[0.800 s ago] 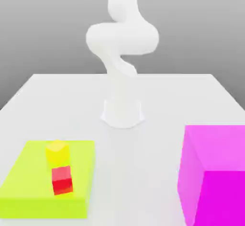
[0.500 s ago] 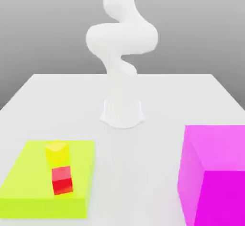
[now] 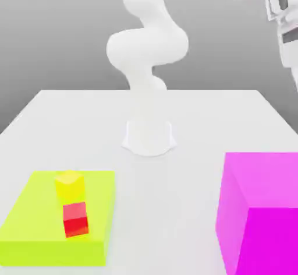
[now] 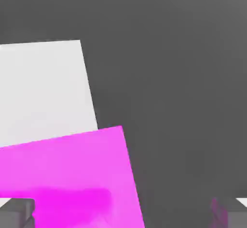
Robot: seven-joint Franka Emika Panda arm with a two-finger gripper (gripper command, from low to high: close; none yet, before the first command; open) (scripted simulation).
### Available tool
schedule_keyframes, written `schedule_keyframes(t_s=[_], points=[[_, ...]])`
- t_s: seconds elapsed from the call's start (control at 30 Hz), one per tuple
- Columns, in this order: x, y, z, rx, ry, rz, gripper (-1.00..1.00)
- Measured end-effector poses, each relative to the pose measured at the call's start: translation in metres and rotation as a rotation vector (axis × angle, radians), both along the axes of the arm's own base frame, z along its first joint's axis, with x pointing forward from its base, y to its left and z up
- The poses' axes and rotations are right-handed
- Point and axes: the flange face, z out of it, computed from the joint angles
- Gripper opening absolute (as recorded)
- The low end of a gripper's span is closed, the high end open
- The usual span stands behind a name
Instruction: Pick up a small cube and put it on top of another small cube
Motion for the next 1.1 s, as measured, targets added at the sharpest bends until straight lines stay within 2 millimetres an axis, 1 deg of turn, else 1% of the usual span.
schedule_keyframes(t_s=[0.1, 0.13, 0.2, 0.27, 0.43, 0.5, 0.57, 0.67, 0.7, 0.87, 0.9, 0.93, 1.0, 1.1], points=[[-0.016, 0.03, -0.048, -0.056, 0.033, 0.174, 0.0], [-0.025, 0.043, -0.063, -0.076, 0.042, 0.24, 0.0], [-0.041, 0.061, -0.094, -0.116, 0.059, 0.36, 0.0], [-0.059, 0.076, -0.125, -0.157, 0.075, 0.478, 0.0], [-0.098, 0.092, -0.196, -0.268, 0.106, 0.745, 0.0], [-0.113, 0.09, -0.219, -0.304, 0.121, 0.802, 0.0], [-0.118, 0.088, -0.241, -0.321, 0.126, 0.818, 0.0], [-0.119, 0.088, -0.278, -0.326, 0.128, 0.823, 0.0], [-0.12, 0.087, -0.29, -0.325, 0.13, 0.822, -1.0], [-0.12, 0.087, -0.29, -0.326, 0.132, 0.822, -1.0], [-0.121, 0.087, -0.297, -0.326, 0.132, 0.822, -1.0], [-0.12, 0.087, -0.293, -0.326, 0.132, 0.823, -1.0], [-0.12, 0.088, -0.275, -0.327, 0.13, 0.824, -1.0], [-0.12, 0.087, -0.241, -0.325, 0.133, 0.821, -1.0]])
